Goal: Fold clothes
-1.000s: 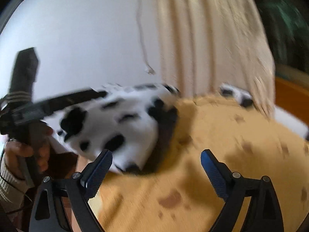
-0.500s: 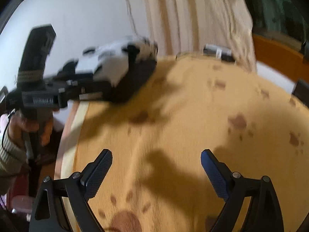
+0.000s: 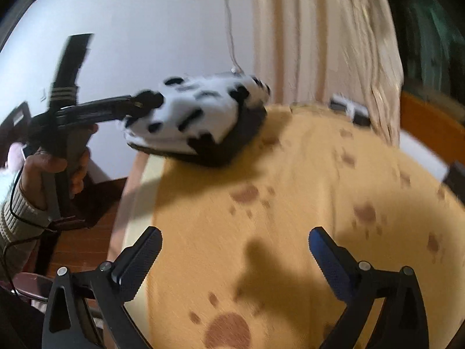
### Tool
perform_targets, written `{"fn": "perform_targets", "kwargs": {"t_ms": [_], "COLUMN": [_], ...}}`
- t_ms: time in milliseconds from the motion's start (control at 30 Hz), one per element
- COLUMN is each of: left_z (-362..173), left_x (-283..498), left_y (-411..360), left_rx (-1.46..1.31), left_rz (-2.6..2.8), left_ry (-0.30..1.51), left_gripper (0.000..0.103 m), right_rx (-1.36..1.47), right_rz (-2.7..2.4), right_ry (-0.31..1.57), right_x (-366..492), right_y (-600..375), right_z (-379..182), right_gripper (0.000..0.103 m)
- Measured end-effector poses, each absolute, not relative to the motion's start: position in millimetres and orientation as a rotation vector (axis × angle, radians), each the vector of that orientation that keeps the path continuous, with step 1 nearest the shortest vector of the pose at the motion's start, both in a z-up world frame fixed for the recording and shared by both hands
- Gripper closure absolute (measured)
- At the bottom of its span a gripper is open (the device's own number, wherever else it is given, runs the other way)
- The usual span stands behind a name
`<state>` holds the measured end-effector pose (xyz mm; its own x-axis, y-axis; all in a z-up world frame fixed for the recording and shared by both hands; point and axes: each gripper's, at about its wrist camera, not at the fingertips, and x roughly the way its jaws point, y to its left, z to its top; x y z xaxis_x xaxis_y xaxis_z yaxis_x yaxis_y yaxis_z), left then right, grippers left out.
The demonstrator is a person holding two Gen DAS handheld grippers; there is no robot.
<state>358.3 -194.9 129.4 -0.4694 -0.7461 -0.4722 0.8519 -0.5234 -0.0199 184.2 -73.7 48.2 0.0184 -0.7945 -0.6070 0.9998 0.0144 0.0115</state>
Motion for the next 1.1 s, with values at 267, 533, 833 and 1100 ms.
{"fn": "perform_targets", "kwargs": {"t_ms": [267,533,833,1100], "left_z": [141.1,147.8,142.3,142.9], "left_x": [364.4,364.3,355.2,354.1], "left_y": [-208.0,-216.4,-217.9,-221.6], "left_rx": [0.451,0.437,0.464,0.474], "left_rz": [-1.979,-1.801,-1.813,-1.867], "left_ry": [0.303,0.169,0.139,0.182], "left_gripper": [0.000,0.000,0.000,0.000], "right_rx": [0.504,0.416,0.429,0.477], "right_rz": [-1.488,-1.570,-1.562,-1.566], "right_ry": [0.487,0.536,0.549,0.523], "right_x": [214.5,235.1,238.3,228.9], "right_y": [-137.7,-166.8,-180.3,-182.2], "right_z": [74.6,70.6,64.9,61.1], "right_gripper": [0.000,0.000,0.000,0.000]}}
